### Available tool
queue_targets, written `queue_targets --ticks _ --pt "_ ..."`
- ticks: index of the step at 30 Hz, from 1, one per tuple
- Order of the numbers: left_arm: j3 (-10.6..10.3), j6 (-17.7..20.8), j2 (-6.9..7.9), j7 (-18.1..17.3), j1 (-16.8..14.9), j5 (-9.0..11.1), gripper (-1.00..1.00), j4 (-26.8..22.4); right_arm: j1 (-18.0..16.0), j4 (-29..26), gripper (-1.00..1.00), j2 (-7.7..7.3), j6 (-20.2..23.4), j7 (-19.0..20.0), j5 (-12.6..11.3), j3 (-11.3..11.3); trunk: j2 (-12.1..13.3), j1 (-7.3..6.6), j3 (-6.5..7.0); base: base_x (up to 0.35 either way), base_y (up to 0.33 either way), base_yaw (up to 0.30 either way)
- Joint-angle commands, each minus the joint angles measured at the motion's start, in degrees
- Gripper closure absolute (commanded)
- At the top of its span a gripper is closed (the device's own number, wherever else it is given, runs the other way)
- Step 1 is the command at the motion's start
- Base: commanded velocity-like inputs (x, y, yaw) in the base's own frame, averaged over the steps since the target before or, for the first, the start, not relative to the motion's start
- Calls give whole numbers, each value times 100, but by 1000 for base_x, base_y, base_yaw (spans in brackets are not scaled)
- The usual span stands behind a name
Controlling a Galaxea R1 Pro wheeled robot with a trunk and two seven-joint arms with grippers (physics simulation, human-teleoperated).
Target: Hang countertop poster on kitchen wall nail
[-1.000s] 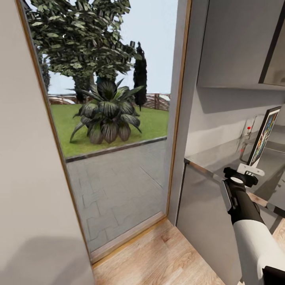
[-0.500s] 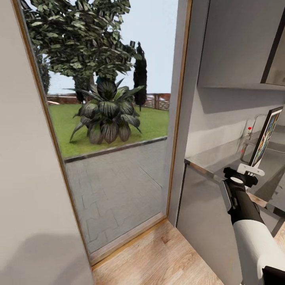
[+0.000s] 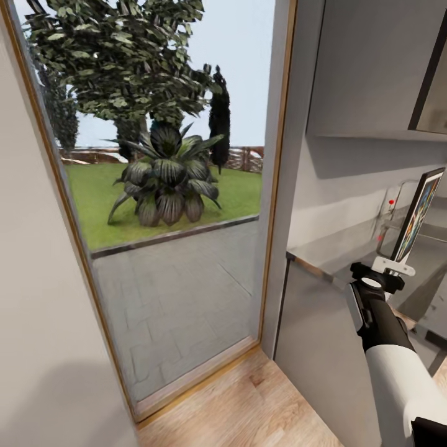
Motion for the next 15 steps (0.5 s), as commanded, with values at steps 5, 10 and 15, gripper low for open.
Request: queue_targets --ticks 5,10,15 --pt "5 -8 -1 0 2 -2 -100 -8 -2 -7 -100 -3 43 -19 1 7 -3 2 -5 93 -98 0" --pt "5 -8 -1 0 2 1 -100 -8 -2 -4 -100 -1 41 -19 3 7 -3 2 -5 16 -17 0" --pt "5 -8 -1 0 2 0 -100 -8 -2 1 -100 3 35 -19 0 -4 -3 2 -5 3 -3 0"
